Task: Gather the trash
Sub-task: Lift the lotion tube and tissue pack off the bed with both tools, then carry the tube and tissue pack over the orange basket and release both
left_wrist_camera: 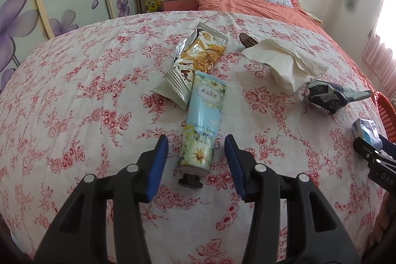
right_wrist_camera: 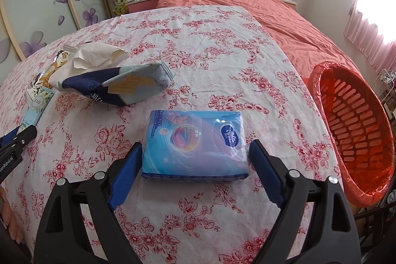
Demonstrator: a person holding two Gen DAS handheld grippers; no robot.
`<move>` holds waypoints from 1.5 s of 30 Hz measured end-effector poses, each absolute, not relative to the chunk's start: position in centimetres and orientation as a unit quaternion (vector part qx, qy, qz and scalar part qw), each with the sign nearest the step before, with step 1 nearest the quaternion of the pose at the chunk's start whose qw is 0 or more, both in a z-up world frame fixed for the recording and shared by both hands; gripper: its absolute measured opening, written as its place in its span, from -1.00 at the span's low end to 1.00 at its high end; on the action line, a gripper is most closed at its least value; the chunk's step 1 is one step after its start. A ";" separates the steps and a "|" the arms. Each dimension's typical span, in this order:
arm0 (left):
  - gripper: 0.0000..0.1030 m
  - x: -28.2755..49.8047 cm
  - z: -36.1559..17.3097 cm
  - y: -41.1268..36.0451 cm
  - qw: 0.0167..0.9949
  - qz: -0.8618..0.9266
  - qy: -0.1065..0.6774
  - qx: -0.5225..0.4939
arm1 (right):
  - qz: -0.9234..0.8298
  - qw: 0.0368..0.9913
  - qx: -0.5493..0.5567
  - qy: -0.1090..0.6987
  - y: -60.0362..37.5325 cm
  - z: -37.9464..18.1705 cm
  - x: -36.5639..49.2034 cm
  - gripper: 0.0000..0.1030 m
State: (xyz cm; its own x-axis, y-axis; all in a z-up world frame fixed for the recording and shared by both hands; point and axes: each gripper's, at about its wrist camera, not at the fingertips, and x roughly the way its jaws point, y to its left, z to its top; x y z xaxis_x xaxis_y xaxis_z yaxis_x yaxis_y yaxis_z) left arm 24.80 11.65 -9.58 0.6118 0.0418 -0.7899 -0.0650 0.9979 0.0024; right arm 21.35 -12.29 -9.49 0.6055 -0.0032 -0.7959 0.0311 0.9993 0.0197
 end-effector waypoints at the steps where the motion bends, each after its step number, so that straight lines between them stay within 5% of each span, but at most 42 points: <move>1: -0.07 24.8 -9.6 11.7 0.898 0.030 0.439 -0.014 | -0.010 0.896 0.016 0.444 -12.3 -9.5 21.4 0.68; 13: -0.05 24.3 -9.5 11.7 0.897 0.011 0.442 0.007 | -0.009 0.897 0.014 0.442 -12.4 -9.4 21.3 0.63; 15: -0.25 24.2 -9.5 11.9 0.898 0.010 0.440 0.008 | -0.009 0.899 0.015 0.437 -12.4 -9.3 21.2 0.43; 18: -0.48 24.1 -9.4 11.8 0.899 0.003 0.437 0.017 | -0.005 0.900 0.015 0.436 -12.5 -9.3 21.1 0.42; 45: -0.49 21.2 -5.6 11.2 0.919 -0.016 0.395 0.000 | -0.002 0.925 0.049 0.378 -15.8 -4.9 17.4 0.41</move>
State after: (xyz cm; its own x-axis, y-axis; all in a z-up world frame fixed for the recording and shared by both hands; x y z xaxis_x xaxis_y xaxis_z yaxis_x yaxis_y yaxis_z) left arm 21.22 11.17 -5.57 0.6878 -0.0287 -0.7253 0.0285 0.9995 -0.0125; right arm 17.37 -15.80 -4.92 0.7149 0.0336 -0.6984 0.0405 0.9952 0.0893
